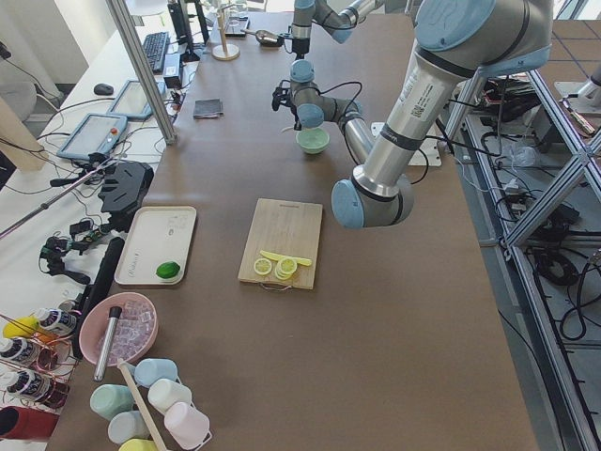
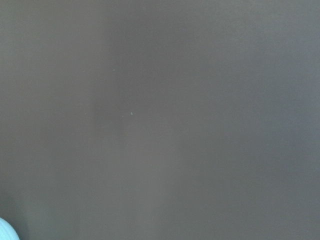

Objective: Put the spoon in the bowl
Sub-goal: 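Carry the spoon over the bowl with the left gripper while the right releases the bowl, then release the spoon into the bowl and lift the left gripper away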

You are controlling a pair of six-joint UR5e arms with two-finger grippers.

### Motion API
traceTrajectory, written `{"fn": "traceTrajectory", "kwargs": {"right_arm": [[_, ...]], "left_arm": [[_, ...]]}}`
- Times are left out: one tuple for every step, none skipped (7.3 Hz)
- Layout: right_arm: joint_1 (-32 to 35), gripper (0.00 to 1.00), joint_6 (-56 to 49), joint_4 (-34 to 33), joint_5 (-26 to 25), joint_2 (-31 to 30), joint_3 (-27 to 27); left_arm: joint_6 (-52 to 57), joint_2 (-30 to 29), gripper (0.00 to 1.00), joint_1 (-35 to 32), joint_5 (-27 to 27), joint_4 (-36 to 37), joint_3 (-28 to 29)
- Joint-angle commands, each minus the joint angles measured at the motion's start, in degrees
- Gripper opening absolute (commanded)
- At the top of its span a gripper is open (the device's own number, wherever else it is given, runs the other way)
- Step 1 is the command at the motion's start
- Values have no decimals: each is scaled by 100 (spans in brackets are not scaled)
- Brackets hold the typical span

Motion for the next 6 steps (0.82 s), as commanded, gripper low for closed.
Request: {"fn": "traceTrajectory", "kwargs": {"right_arm": [[246,100,-93,-15,69,-90,13],[438,100,-101,-15,208,-142,-4],[762,100,-275,-15,531,-238,4],[1079,100,-704,-15,665,-544,13],[1404,100,-1534,-32,675,-895,-57],[1842,100,-2474,-128,789,-1185,-170]], "left_arm": [[-10,270,98,42,137,4,-303],[34,368,98,-315,15,56,-445],[235,595,98,-771,-474,74,-446],[959,919,98,-1359,-879,170,-446],[1932,1236,98,-1834,-979,536,-464],[3108,1578,98,-2161,-1041,1027,-464]]}}
